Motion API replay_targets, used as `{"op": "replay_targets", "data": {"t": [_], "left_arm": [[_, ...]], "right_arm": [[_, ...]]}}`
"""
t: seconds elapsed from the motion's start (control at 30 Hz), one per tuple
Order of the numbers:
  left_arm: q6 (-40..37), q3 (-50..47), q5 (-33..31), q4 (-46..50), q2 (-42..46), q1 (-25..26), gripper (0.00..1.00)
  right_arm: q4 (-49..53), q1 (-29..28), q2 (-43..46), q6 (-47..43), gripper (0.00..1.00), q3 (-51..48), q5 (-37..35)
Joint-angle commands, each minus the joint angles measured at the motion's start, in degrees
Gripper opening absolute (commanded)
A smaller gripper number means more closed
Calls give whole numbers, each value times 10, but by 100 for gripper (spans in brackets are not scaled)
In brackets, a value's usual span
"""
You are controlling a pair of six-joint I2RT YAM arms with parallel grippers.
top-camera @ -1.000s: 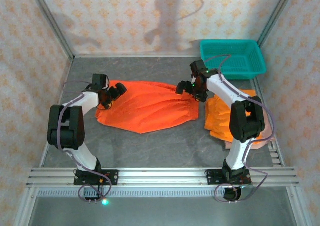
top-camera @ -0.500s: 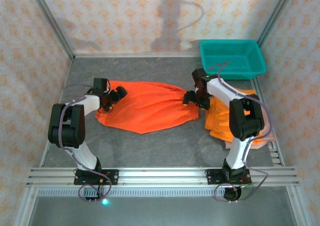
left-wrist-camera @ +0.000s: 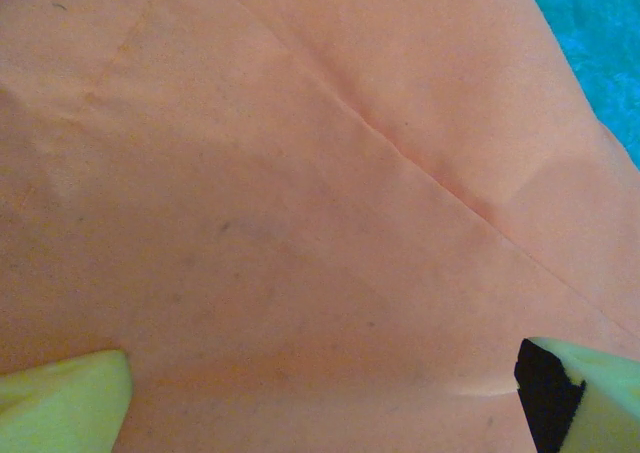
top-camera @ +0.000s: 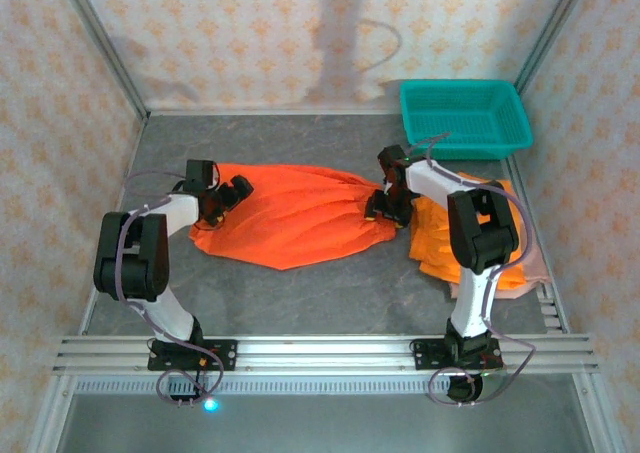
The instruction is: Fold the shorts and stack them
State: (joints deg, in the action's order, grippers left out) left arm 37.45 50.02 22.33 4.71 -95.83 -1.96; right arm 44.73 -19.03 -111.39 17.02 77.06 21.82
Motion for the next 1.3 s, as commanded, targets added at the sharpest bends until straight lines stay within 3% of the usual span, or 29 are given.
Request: {"op": "replay_targets", "data": {"t": [0.0,0.17,0.27,0.43,0.77,1.03,1.27], "left_arm": [[-14,-25,-62,89,33,-12,100],[-20,-66,-60,105,80,-75,100],[-48,-56,-65,130,92,-87,100],[-65,-33,-59,149,70,-86,100],[-65,-39,-51,144,67,-86,100],[-65,-43,-48,142,67,-85,100],[-63,-52,-42,131,61,-86,100]], "right_arm": [[12,-14,6,-4,58,-9,-4],[11,-72,31,14,55,-52,57],[10,-95,75,16,55,-73,67],[51,-77,130,-32,63,-30,-32],[80,-41,22,-68,59,96,-7],[73,-40,11,-39,53,66,34],[34,-40,-4,19,40,40,107]]}}
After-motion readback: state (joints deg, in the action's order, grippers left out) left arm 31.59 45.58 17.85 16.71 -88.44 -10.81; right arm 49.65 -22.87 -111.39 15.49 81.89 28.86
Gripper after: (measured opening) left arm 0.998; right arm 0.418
